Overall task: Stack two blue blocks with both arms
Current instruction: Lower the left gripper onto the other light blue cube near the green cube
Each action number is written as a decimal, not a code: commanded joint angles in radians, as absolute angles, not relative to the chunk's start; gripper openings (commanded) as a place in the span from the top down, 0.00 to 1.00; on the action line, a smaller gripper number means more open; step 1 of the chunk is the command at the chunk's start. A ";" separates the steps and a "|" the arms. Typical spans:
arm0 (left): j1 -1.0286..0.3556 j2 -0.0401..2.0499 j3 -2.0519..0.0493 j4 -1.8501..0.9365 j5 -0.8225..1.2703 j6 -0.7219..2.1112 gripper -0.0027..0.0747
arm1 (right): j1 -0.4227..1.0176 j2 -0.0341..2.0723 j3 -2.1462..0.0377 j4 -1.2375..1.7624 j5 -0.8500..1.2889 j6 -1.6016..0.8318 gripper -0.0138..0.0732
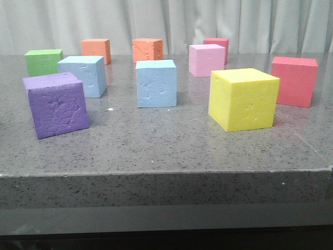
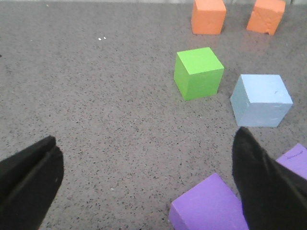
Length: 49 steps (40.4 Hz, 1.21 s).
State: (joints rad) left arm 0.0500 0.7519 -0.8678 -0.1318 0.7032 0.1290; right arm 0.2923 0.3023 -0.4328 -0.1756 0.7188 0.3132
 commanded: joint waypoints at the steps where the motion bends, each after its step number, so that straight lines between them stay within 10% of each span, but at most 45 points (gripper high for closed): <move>1: 0.043 0.861 -0.987 -0.216 0.707 0.194 0.07 | 0.285 0.307 -0.455 -0.201 0.638 0.304 0.92; 49: -0.347 1.706 -1.679 -0.159 0.921 0.260 0.07 | 0.285 0.307 -0.455 -0.200 0.635 0.304 0.92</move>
